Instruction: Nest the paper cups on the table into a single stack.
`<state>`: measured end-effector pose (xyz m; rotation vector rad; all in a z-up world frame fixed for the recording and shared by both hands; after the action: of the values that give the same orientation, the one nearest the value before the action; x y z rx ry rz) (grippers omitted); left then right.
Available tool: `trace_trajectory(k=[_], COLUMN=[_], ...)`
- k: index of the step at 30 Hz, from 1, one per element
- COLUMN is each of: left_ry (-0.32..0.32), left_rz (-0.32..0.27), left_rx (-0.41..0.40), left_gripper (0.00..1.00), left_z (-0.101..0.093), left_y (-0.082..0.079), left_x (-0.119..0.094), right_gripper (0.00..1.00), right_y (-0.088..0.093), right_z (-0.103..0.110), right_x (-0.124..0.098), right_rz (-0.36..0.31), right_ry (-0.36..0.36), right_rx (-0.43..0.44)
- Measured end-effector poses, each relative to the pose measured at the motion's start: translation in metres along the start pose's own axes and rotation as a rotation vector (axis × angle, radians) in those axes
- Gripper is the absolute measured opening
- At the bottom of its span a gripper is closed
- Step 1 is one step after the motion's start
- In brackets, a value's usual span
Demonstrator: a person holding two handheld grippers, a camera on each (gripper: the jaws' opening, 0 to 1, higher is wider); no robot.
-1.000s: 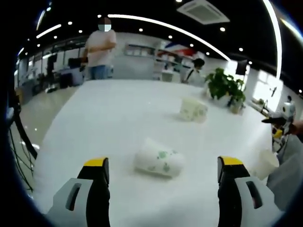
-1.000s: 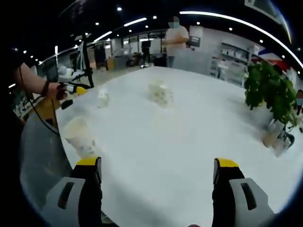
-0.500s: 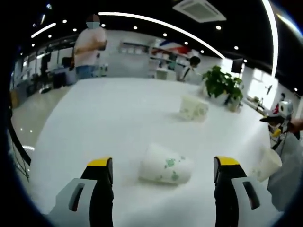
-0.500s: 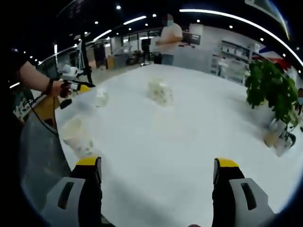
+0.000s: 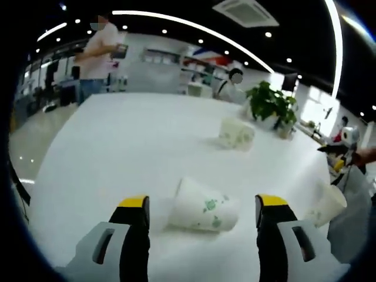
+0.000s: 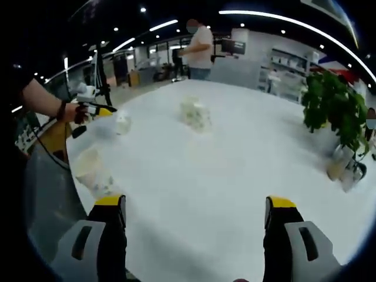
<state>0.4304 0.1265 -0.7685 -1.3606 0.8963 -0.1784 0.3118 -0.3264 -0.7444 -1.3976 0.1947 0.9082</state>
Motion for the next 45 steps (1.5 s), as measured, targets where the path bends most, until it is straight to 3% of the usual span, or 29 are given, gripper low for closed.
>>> trace_trajectory(k=[23, 45], left_ry=[0.084, 0.156], left_rz=[0.023, -0.015], left_rx=[-0.030, -0.110], left_gripper=[0.52, 0.21], left_z=[-0.014, -0.033], left_y=[0.008, 0.006], left_x=[0.003, 0.000], right_gripper=[0.97, 0.97], right_y=[0.001, 0.001], right_z=[0.001, 0.003], right_x=[-0.003, -0.007], right_rz=[-0.003, -0.006], right_ry=[0.005, 0.002], right_rx=[0.005, 0.006])
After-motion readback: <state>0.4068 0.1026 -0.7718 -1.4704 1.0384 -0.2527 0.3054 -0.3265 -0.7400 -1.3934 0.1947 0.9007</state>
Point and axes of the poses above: the point that each gripper's makers call its tool centre point, and the gripper's own axes: x roughly forward along the fingers, z roughly to its left, y roughly out of its underside, the point moved 3 cm from there along -x, roughly backward along the fingers, and after that the axes turned 14 degrees about x, right-handed, at the moved point
